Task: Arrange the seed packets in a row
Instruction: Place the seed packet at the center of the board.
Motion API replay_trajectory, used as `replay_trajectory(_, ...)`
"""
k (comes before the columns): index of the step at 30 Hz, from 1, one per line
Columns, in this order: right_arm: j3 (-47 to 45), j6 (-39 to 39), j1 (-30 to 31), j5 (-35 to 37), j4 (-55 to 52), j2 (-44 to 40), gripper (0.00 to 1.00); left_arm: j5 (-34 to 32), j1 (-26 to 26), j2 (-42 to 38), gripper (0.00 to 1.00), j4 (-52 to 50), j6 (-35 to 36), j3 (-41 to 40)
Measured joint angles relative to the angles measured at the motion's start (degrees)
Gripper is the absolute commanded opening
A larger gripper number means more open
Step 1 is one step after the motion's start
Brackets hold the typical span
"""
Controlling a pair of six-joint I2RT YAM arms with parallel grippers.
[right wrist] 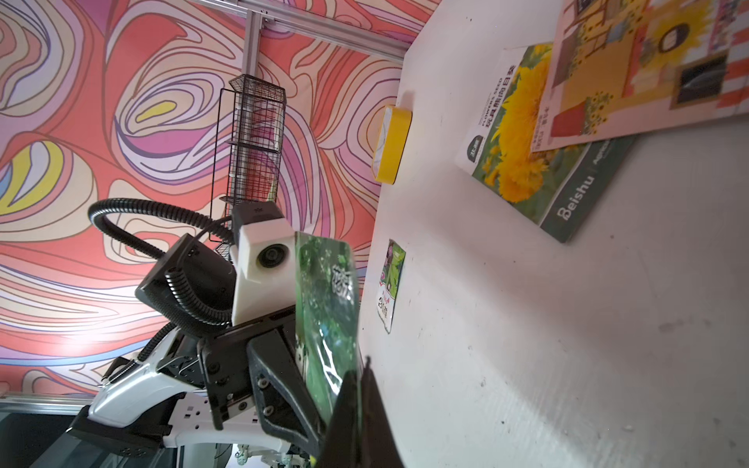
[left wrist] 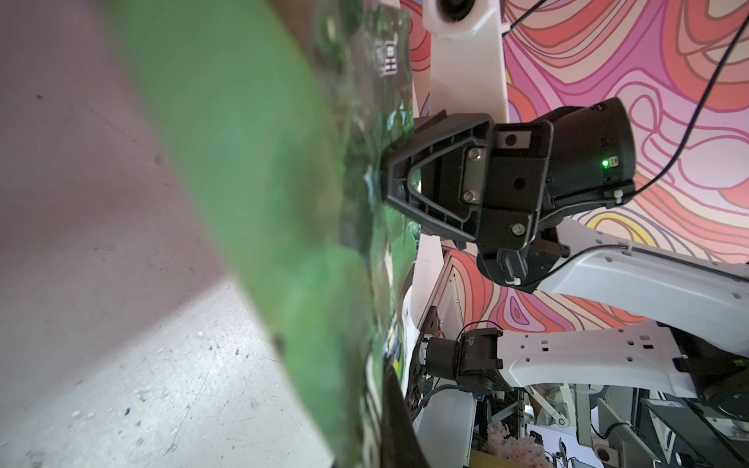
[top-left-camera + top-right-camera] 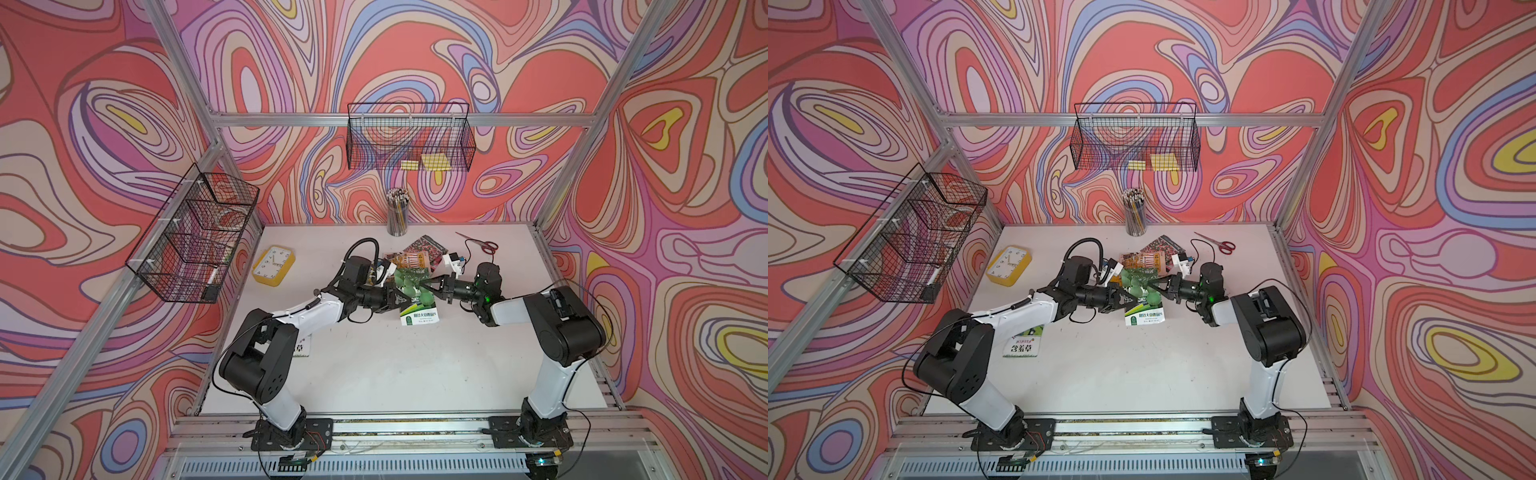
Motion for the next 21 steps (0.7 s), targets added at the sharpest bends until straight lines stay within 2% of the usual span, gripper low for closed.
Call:
replay_trajectory(1, -0.2, 0.5, 0.1, 0.0, 0.9, 0.2, 0.0, 0.0, 0.3, -0.1, 0.79, -0.9, 0.4, 0.0)
replay_trajectory(2, -0.4, 0.9, 0.2, 0.0, 1.4, 0.2, 0.0, -0.3, 0.9, -0.4, 0.99, -2.3, 0.6, 0.0)
replay_trajectory(5, -0.4, -1.3, 1.2, 1.8, -0.7, -0.4, 0.0, -3.7, 3.9, -2.9, 0.99, -8.5, 1.8, 0.0)
replay_trajectory(7, 0.8, -5.1, 3.8, 5.2, -7.5, -1.7, 0.0, -9.1, 7.3, -6.8, 0.99, -15.2, 2.9, 0.3)
replay_trajectory(12, 10.9, -12.1, 17.2, 18.6, -23.3, -1.5, 0.0, -23.5, 13.2, -16.9, 0.99, -28.0, 5.0, 2.2)
replay_trajectory(16, 16.7, -11.8, 27.1, 28.8, -25.9, 2.6, 0.0, -33.7, 14.9, -23.5, 0.99, -34.4, 4.9, 2.2)
replay_trajectory(21, 19.9, -9.1, 33.3, 37.7, -27.9, 9.3, 0.0, -45.3, 16.7, -28.6, 0.99, -41.2, 4.5, 2.2)
